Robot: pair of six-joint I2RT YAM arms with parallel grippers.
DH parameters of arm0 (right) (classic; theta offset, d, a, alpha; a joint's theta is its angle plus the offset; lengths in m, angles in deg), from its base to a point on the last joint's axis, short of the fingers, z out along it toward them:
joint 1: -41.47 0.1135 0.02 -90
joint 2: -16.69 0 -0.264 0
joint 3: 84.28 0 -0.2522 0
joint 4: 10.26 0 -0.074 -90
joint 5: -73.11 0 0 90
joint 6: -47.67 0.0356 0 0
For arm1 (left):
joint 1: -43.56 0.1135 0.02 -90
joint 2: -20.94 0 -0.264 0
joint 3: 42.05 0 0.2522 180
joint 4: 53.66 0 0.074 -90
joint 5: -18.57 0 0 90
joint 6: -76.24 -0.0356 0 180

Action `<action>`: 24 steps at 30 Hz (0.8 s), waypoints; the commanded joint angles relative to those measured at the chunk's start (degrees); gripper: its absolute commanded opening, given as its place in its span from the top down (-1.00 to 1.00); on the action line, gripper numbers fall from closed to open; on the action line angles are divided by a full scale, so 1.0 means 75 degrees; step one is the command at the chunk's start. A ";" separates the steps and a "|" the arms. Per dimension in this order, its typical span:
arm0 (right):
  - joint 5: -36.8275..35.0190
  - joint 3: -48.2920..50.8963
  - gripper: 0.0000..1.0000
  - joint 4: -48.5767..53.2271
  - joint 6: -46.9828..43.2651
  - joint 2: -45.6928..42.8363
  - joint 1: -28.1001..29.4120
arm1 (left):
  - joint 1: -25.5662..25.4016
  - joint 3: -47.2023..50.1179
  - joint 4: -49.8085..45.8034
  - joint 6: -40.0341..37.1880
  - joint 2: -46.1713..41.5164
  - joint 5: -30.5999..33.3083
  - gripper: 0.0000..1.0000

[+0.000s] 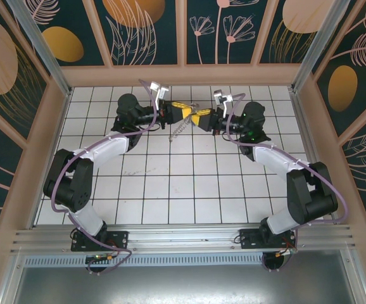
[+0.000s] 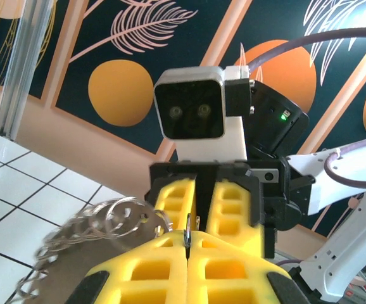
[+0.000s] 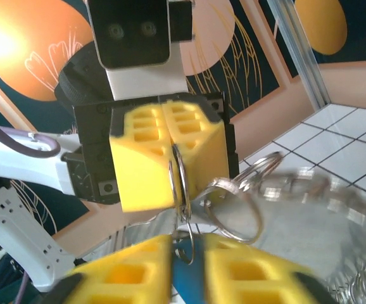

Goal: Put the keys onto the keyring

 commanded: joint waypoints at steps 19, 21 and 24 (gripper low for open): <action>-0.1265 0.0049 0.11 -0.0593 0.1057 -0.1231 -0.0241 | -0.0060 0.0129 0.0786 0.0631 -0.0074 0.0545 1.00; -0.1269 -0.0071 0.11 -0.0638 0.1120 -0.1121 -0.0233 | -0.0054 0.0134 0.0808 0.0641 -0.0070 0.0534 1.00; -0.1161 -0.0178 0.13 -0.0811 0.1257 -0.0927 -0.0232 | -0.0057 0.0103 0.0785 0.0639 -0.0031 0.0502 1.00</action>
